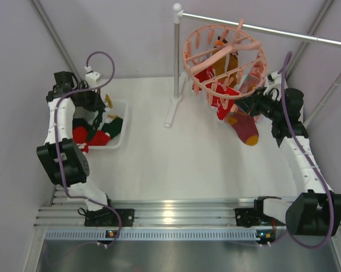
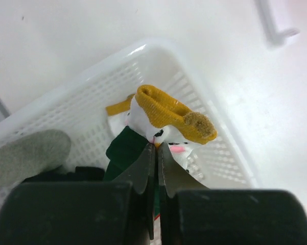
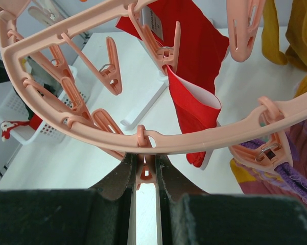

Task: Clip the socks to the hanger
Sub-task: Pick up the sock from the bin, then clamp the sock onto the hanger.

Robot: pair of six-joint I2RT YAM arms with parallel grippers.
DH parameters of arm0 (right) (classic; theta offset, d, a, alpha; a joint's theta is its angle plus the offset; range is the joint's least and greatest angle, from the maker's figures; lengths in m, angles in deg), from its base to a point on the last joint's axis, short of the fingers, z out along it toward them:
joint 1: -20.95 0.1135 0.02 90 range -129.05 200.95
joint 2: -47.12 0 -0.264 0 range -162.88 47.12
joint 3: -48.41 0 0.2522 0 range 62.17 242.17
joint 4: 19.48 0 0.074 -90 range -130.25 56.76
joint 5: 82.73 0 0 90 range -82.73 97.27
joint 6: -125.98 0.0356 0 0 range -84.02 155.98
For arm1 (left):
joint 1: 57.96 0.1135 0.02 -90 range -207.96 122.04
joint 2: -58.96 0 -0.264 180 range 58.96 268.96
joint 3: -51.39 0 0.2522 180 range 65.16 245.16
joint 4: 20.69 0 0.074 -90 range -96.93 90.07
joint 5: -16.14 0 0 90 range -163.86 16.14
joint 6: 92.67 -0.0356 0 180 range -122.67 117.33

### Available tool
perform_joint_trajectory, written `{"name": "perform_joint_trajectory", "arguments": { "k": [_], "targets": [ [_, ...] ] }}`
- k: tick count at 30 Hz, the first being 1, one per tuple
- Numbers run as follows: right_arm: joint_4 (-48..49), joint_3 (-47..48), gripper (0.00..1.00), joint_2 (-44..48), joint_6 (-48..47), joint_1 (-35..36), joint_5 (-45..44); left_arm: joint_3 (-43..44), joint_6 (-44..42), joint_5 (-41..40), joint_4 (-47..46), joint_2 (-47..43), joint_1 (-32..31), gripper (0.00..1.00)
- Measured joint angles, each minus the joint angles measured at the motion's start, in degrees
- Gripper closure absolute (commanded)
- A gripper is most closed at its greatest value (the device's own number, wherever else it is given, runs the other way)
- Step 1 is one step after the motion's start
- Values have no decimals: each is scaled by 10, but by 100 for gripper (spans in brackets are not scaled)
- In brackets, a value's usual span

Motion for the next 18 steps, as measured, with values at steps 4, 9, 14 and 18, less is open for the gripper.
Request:
{"name": "perform_joint_trajectory", "arguments": {
  "k": [4, 9, 14, 18],
  "targets": [
    [2, 0, 100, 0, 11, 0, 0, 0, 56, 38, -9, -48, -37, 100],
    [8, 0, 100, 0, 42, 0, 2, 9, 158, 68, -74, -115, -143, 100],
    [24, 0, 100, 0, 77, 0, 5, -41, 253, 53, -174, -176, -299, 100],
    [30, 0, 100, 0, 101, 0, 8, -106, 317, 10, -240, -189, -425, 100]
  ]
}}
